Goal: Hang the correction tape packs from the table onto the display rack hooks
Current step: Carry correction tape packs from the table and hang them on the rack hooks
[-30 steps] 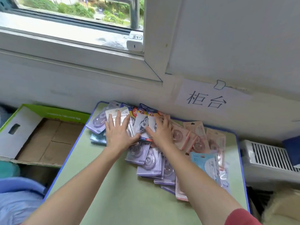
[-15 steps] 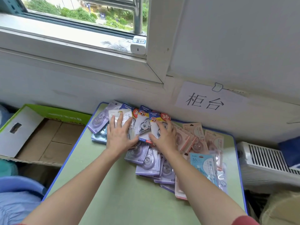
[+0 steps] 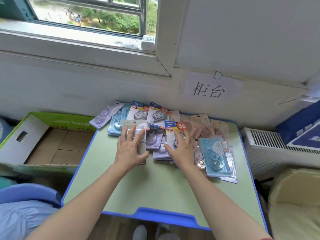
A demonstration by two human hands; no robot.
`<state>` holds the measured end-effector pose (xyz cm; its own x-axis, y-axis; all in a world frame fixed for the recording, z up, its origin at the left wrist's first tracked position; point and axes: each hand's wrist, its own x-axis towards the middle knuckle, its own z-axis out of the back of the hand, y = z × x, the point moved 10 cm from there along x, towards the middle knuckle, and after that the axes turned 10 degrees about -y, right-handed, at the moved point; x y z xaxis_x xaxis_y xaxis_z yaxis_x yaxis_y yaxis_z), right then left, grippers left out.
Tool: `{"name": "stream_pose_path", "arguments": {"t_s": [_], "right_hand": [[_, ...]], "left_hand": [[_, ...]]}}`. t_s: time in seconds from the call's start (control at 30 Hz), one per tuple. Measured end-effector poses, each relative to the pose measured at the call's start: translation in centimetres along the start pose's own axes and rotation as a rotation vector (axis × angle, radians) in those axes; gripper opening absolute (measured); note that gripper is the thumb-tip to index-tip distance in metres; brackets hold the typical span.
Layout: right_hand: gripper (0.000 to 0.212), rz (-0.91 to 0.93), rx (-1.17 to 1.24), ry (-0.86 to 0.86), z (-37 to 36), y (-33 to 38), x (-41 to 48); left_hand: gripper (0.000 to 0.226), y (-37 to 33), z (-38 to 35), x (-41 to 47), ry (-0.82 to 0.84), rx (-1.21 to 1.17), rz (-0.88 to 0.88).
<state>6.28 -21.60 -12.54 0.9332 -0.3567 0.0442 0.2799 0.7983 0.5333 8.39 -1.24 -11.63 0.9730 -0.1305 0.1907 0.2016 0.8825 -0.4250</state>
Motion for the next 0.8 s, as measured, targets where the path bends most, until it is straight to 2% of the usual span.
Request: {"name": "stream_pose_path", "arguments": {"t_s": [0.43, 0.7, 0.8], "right_hand": [[0.071, -0.026, -0.079, -0.008, 2.9, -4.6, -8.6], [0.071, -0.025, -0.112, 0.006, 5.8, -9.9, -18.8], [0.069, -0.047, -0.127, 0.002, 7.1, -12.0, -23.2]], "left_hand": [[0.08, -2.8, -0.4, -8.5, 0.041, 0.025, -0.013], [0.085, -7.4, -1.5, -18.5, 0.079, 0.041, -0.058], [0.08, -9.7, -2.1, -22.1, 0.106, 0.03, -0.104]]}}
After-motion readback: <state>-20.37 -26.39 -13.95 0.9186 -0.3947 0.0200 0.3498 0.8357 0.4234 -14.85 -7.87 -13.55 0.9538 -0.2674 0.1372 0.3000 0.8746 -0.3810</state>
